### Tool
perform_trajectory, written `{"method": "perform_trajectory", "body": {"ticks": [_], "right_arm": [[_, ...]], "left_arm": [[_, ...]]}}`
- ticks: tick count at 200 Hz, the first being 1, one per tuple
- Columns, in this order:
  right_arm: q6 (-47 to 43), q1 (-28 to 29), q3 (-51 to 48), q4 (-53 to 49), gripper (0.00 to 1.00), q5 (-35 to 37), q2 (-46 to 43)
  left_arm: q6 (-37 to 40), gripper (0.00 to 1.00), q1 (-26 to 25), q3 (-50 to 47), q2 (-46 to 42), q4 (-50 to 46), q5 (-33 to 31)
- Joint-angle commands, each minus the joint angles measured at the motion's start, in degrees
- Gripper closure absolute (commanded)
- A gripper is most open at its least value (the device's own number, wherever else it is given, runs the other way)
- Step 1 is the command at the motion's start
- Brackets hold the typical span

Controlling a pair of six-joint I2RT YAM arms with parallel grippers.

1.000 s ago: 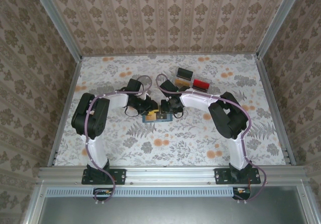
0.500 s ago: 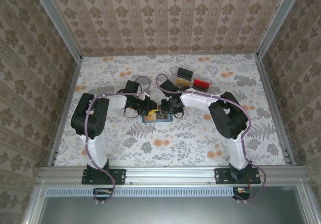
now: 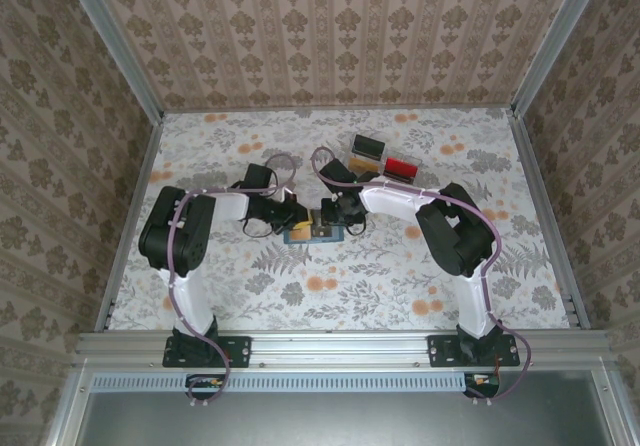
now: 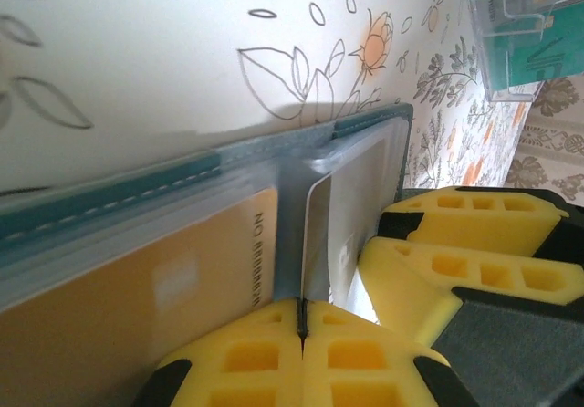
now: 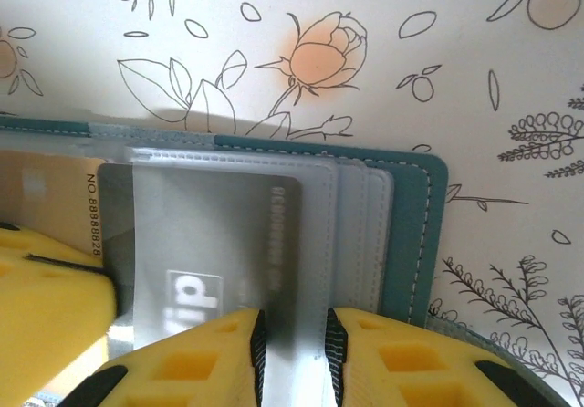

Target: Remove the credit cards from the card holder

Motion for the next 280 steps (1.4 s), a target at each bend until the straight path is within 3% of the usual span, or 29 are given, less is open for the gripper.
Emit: {"method": "perform_trajectory", "body": {"ticks": [1,52,90,145,185,249,280], "right_arm": [[0.16,-0.22,-3.32,-1.06,0.69,-3.71,-0.15],[0.74,-1.90,-5.36,5.66,0.60,-10.97,-8.30],[2.65,-1.99,-6.69,8.44,0.49,-12.00,-12.82],[11.40,-3.46,-14.82,23.10,0.29,-17.16,-19.03],[19.71,-4.60,-17.96,33.27,0.27,-22.05,-21.32],[33.18,-6.47,-20.00,46.83,0.29,-29.45,-20.69],[37.61,-7.48,-22.91,52.18,0.38,-29.48,-22.01]], "left_arm": [[4.35,1.00,1.94,-1.33,-4.55,-2.95,-0.72],[8.22,1.00,5.48,-2.44,-9.84,-8.72,-1.24],[10.41,1.00,7.21,-2.67,-13.64,-12.91,-2.97],[3.44,1.00,7.39,-3.34,-21.53,-8.20,1.22],[-11.23,1.00,5.86,-3.77,-25.33,2.32,4.12],[-21.85,1.00,3.36,-1.71,-26.70,9.32,3.59],[-24.70,1.00,3.18,-1.99,-27.10,10.98,2.42]]}}
